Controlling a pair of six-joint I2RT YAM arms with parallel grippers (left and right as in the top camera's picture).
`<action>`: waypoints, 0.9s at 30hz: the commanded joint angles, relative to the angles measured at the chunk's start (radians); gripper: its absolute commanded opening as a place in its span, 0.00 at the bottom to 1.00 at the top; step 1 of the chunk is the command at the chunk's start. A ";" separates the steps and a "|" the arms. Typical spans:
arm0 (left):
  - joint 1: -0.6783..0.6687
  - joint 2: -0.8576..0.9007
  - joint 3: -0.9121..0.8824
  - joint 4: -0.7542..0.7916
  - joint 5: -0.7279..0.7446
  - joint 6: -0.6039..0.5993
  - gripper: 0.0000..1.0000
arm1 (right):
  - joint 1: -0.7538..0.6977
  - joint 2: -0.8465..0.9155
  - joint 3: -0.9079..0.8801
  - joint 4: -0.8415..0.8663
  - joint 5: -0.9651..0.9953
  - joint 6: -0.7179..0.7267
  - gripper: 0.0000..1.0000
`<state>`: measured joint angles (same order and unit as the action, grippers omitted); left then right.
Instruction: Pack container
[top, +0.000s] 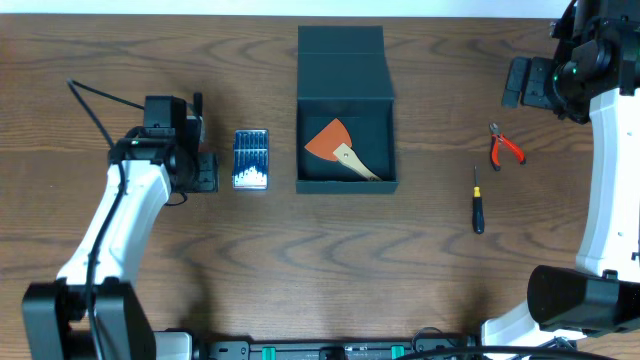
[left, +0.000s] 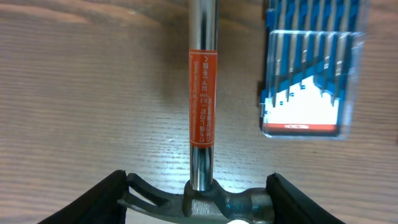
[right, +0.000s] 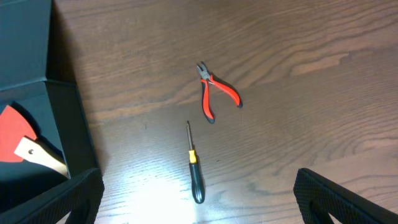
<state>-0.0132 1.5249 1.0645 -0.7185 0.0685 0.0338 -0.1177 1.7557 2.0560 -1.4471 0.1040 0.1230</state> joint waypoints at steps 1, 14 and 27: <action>0.005 -0.055 0.063 -0.029 0.011 -0.009 0.57 | -0.002 -0.009 0.008 -0.001 -0.003 0.011 0.99; -0.112 -0.084 0.185 -0.063 0.172 -0.008 0.57 | -0.002 -0.009 0.008 -0.001 -0.003 0.011 0.99; -0.392 -0.083 0.186 0.012 0.171 -0.008 0.57 | -0.002 -0.009 0.008 -0.001 -0.003 0.011 0.99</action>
<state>-0.3706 1.4509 1.2251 -0.7155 0.2317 0.0261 -0.1177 1.7557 2.0560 -1.4471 0.1043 0.1230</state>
